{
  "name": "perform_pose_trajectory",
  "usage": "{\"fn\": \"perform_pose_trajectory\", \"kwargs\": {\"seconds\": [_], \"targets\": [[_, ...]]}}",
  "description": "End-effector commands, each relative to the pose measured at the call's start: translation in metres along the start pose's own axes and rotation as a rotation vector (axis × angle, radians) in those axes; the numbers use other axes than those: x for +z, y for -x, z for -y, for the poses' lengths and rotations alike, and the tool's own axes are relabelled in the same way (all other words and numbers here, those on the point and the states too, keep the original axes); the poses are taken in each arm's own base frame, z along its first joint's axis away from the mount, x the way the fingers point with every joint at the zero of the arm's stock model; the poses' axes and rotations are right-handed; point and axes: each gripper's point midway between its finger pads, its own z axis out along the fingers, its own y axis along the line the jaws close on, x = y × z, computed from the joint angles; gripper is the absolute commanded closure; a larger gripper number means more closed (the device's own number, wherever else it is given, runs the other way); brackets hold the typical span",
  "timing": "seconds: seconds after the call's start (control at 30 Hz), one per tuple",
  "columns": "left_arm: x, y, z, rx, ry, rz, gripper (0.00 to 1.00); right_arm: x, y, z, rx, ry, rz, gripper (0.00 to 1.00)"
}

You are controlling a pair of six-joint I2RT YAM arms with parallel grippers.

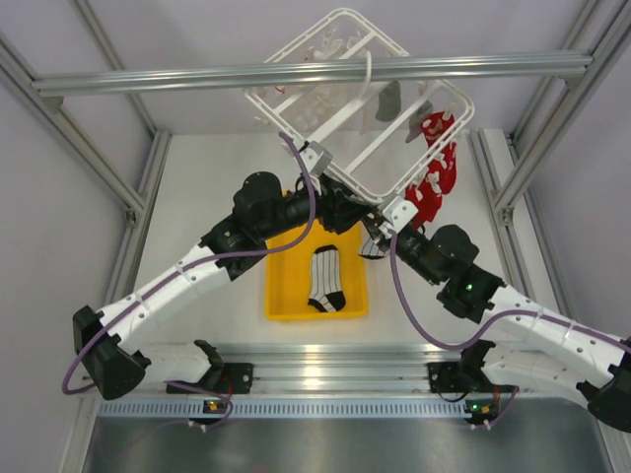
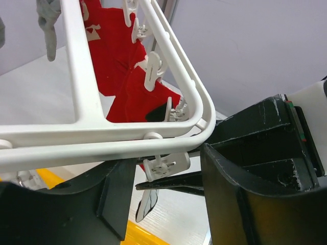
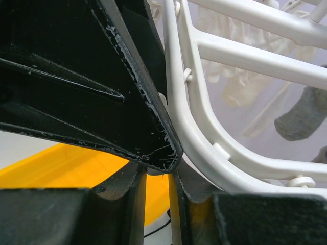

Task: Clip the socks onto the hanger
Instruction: Open the clamp at the hanger.

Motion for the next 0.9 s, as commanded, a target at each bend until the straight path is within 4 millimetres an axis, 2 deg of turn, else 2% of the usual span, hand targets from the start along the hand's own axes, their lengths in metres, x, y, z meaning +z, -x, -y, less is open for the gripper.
{"fn": "perform_pose_trajectory", "kwargs": {"seconds": [0.0, 0.13, 0.23, 0.27, 0.37, 0.4, 0.53, 0.6, 0.7, 0.8, 0.87], "targets": [[0.003, 0.028, -0.002, 0.019, 0.044, 0.07, 0.43, 0.003, 0.022, 0.004, -0.007, -0.017, 0.051, 1.0], [0.003, 0.026, -0.008, 0.043, 0.077, 0.054, 0.53, 0.003, 0.021, 0.006, -0.006, -0.031, 0.044, 1.0], [0.003, 0.026, -0.013, 0.057, 0.102, 0.044, 0.65, 0.002, 0.021, 0.008, -0.015, -0.042, 0.042, 1.0], [0.003, 0.027, -0.015, 0.056, 0.121, 0.046, 0.72, 0.002, 0.02, 0.008, -0.016, -0.041, 0.039, 1.0], [0.004, 0.027, -0.018, 0.06, 0.132, 0.036, 0.81, 0.001, 0.019, 0.009, -0.018, -0.049, 0.034, 1.0], [0.004, 0.022, -0.019, 0.053, 0.135, 0.011, 0.87, 0.0, 0.02, 0.01, -0.017, -0.051, 0.036, 1.0], [0.006, 0.015, -0.019, 0.054, 0.129, -0.022, 0.99, -0.001, 0.018, 0.009, -0.009, -0.046, 0.024, 1.0], [0.006, 0.012, -0.02, 0.057, 0.132, -0.036, 1.0, -0.002, 0.017, 0.008, -0.004, -0.043, 0.015, 1.0], [0.005, 0.011, -0.015, 0.071, 0.104, -0.043, 1.0, -0.003, 0.016, 0.011, 0.02, -0.054, 0.006, 0.9], [0.004, 0.01, -0.006, 0.088, 0.046, -0.048, 1.0, -0.004, 0.019, 0.01, 0.04, -0.042, 0.023, 0.9], [0.001, 0.009, 0.007, 0.103, -0.026, -0.05, 1.0, -0.004, 0.022, 0.005, 0.045, -0.008, 0.044, 0.79]]}}
